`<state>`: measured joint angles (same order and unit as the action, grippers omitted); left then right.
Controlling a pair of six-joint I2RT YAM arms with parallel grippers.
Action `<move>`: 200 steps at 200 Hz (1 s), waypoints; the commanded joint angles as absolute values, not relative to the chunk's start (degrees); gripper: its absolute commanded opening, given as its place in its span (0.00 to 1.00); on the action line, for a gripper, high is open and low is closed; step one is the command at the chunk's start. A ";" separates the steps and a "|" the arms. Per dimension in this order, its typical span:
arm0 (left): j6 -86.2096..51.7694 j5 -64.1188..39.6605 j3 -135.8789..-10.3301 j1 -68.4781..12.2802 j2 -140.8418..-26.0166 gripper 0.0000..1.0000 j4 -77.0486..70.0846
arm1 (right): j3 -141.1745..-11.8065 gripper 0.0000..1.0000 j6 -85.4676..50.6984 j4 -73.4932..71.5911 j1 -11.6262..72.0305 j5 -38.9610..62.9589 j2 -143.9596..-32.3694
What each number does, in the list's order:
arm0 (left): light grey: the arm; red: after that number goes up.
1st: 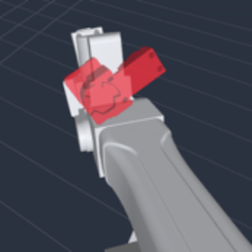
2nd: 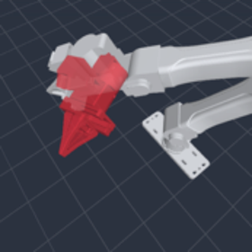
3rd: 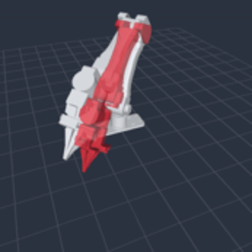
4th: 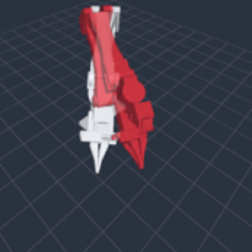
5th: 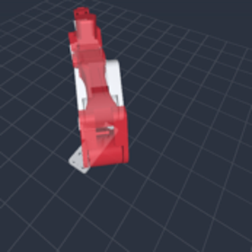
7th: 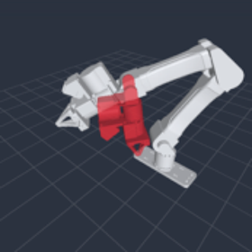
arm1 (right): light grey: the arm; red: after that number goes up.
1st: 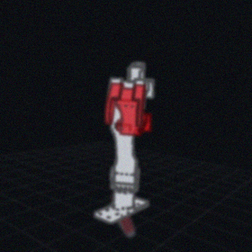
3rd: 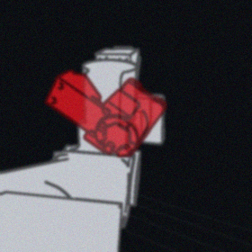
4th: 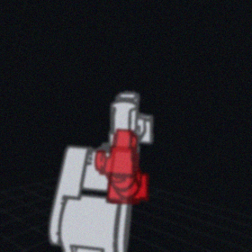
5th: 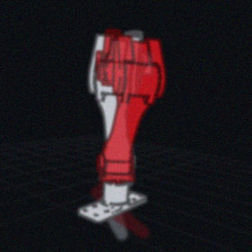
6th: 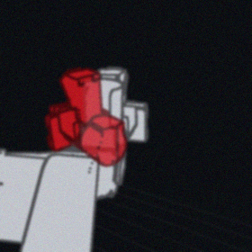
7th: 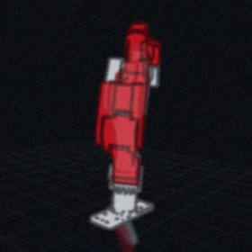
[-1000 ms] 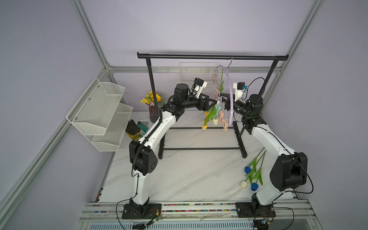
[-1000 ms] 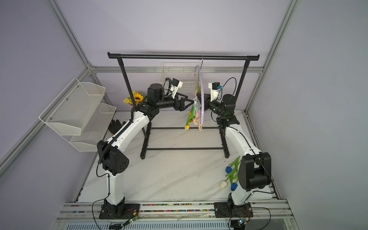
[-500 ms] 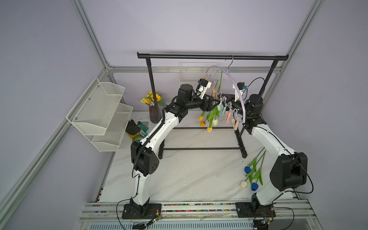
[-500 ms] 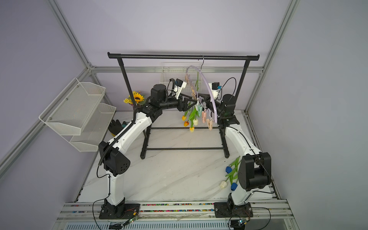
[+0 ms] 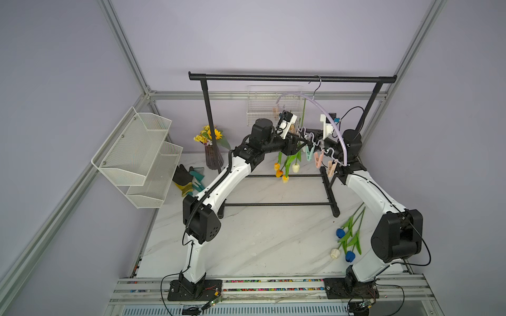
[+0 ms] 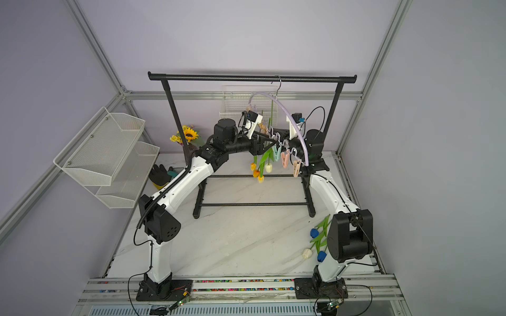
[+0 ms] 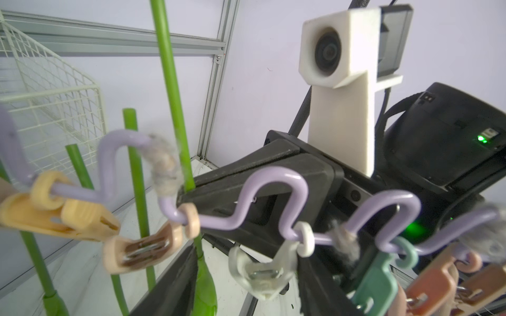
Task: Dry the flowers on a clothes hanger
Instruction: Open the clamp at the hanger.
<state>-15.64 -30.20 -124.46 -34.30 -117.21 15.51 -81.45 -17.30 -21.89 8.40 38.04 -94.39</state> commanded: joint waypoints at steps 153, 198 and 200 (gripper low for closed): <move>-15.89 -32.94 -125.77 -34.72 -116.50 0.53 12.87 | -80.83 0.00 -18.37 -24.21 8.61 38.85 -91.86; -15.75 -32.96 -126.30 -34.72 -116.59 0.38 13.15 | -81.05 0.00 -18.02 -23.40 8.59 38.94 -91.78; -15.72 -32.96 -126.30 -34.72 -116.62 0.37 13.17 | -81.02 0.00 -18.02 -23.39 8.61 38.94 -91.83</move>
